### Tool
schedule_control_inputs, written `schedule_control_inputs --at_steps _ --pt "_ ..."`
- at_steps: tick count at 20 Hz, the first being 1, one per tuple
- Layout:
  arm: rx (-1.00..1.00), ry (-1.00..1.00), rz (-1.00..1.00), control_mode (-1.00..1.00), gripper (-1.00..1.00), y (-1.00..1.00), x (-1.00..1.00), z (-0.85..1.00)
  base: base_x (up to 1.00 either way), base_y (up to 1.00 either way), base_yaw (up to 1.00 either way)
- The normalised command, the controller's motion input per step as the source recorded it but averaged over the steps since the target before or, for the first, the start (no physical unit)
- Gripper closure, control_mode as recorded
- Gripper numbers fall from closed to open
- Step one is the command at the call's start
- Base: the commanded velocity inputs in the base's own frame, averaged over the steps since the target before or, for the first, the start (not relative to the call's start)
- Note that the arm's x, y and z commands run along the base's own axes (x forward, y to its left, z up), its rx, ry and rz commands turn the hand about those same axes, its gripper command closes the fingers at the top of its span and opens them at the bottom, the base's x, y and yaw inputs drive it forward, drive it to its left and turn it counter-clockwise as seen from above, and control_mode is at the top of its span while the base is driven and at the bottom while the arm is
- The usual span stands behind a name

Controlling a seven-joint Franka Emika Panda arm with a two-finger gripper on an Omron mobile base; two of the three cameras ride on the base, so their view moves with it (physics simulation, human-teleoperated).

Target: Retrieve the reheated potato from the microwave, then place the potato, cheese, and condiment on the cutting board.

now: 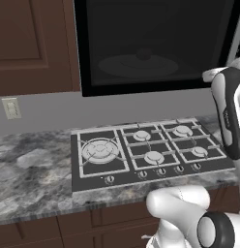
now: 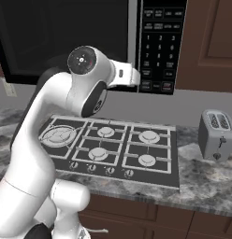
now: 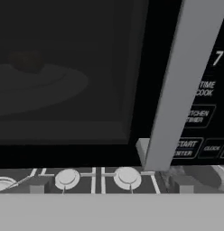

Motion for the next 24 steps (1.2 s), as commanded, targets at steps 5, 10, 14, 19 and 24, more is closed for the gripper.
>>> schedule_control_inputs --at_steps 5,10,14,19,24 --pt "0.03 0.01 0.0 -1.0 -1.0 -0.35 0.11 0.14 0.0 0.0 0.0" --pt "0.1 0.08 0.0 -1.0 -1.0 -0.28 0.3 0.17 0.0 0.0 0.0" --pt "0.04 0.09 0.0 -1.0 -1.0 -0.13 0.36 0.22 0.0 0.0 0.0" --pt "0.04 0.02 0.0 -1.0 -1.0 -0.12 0.26 0.25 0.0 0.0 0.0" --pt "0.01 -0.03 0.0 -1.0 -1.0 -0.04 0.19 0.05 0.0 0.0 0.0"
